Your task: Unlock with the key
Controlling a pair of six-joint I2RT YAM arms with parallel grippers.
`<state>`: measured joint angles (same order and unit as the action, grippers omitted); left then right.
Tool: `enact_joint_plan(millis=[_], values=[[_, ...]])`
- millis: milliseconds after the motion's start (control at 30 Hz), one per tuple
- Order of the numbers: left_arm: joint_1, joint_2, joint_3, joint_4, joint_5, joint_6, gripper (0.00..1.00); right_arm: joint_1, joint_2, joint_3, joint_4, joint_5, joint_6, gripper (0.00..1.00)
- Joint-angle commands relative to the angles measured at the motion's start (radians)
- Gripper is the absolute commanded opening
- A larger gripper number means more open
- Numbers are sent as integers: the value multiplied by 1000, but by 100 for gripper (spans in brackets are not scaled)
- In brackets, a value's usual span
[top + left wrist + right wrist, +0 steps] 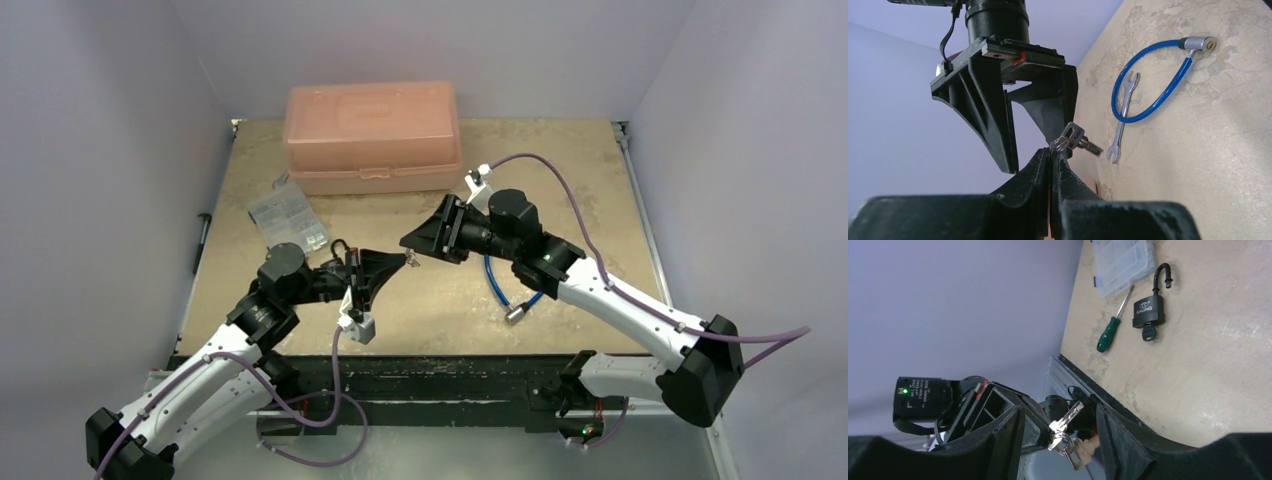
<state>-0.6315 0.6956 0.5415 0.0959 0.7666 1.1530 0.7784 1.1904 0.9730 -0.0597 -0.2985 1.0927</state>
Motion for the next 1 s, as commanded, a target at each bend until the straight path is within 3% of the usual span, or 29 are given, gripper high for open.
enact_joint_plan(millis=[0, 233, 433, 700, 867, 967], values=[[-11, -16, -7, 73, 52, 8, 0, -4, 25, -3, 101, -49, 47, 60], [-12, -16, -16, 79, 52, 12, 0, -5, 61, 4, 98, -50, 63, 58], [-14, -17, -21, 91, 62, 3, 0, -7, 86, 6, 129, -66, 71, 49], [-14, -23, -28, 93, 59, 1, 0, -7, 86, 6, 165, -69, 67, 30], [-17, -22, -30, 90, 60, -1, 0, -7, 80, 8, 172, -76, 66, 0], [-16, -21, -28, 80, 62, 5, 0, -7, 75, 13, 163, -74, 56, 0]])
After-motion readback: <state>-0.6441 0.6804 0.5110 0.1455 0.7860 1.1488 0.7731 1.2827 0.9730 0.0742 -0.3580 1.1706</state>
